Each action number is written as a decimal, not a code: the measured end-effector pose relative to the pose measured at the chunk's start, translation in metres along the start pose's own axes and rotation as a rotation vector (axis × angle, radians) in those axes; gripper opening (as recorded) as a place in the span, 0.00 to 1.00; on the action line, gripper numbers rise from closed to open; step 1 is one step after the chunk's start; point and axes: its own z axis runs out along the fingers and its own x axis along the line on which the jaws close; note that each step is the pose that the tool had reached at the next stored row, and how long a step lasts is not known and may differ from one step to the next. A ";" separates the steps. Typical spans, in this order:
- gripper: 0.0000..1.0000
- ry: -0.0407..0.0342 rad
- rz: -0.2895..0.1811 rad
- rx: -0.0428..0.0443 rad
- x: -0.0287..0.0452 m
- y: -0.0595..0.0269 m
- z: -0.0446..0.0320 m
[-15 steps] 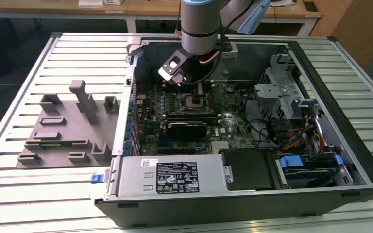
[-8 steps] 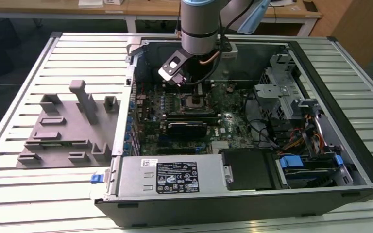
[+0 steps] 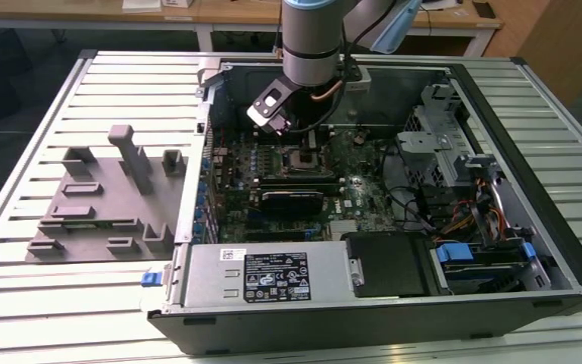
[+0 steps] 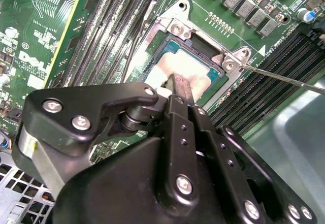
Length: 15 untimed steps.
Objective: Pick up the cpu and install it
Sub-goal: 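Place the cpu into insertion slot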
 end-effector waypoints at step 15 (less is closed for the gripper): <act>0.11 -0.0023 0.000 -0.0012 -0.0005 0.0014 -0.0290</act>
